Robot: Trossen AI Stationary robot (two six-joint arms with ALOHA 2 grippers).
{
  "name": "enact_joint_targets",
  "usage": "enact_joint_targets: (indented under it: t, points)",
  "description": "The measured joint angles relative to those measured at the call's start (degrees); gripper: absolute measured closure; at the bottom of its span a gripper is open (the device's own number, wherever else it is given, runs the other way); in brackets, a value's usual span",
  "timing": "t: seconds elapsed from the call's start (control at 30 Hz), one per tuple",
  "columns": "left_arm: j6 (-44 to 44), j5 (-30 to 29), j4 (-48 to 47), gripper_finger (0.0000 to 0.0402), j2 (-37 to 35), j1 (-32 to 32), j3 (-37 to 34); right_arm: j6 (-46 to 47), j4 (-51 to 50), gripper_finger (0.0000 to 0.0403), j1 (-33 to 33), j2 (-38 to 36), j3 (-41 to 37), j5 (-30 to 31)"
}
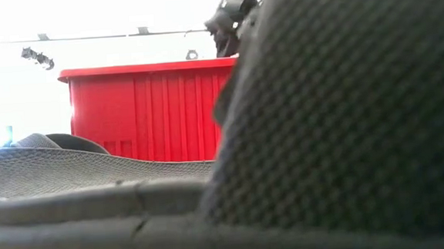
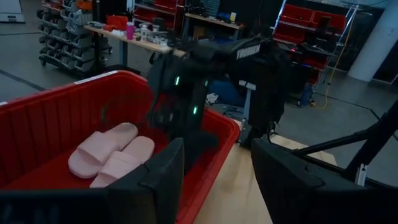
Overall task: Pick and place slides into bin
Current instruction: Put the black slide into the red bin
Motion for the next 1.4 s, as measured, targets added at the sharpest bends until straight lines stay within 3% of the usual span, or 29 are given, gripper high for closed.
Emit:
enact_joint_targets:
  t: [0.23,0.33,0.47,0.63,0.8,1.0,1.1,1.4]
  points:
    - [-5.6,0.1,-0.3,0.0201,0.0,0.0,0.0,-1.1,-0.1,0.0208,0.1,-13.0,0.1,0.1]
    - [-6.0,1.3,-0.9,0.0203,0.2,0.0,0.0,-3.9,-0.1,0.021,3.2,-18.7,0.1,0.6]
    - [-12.1,8.1,-2.4,0.0208,1.3,0.0,0.0,-6.1,-0.2,0.021,11.6,-24.5,0.1,3.8]
    - [-24.6,14.3,-10.6,0.0215,4.7,-1.5,0.1,-3.5,-0.2,0.021,26.0,-26.7,0.1,17.4]
    - [-44.1,14.2,-27.2,0.0225,10.8,-4.6,0.0,4.2,-0.5,0.021,35.7,-24.8,0.1,32.8]
    - [-58.0,10.1,-46.5,0.0234,19.9,-11.8,-2.8,4.0,-0.9,0.021,40.6,-23.4,0.1,36.0]
    - [-60.5,9.5,-45.8,0.0234,23.0,-13.8,-7.4,3.4,-1.4,0.021,41.2,-23.4,0.1,36.0]
    - [-61.0,9.3,-25.4,0.0234,31.1,-14.2,-18.9,0.8,-4.4,0.021,40.8,-24.2,0.1,36.2]
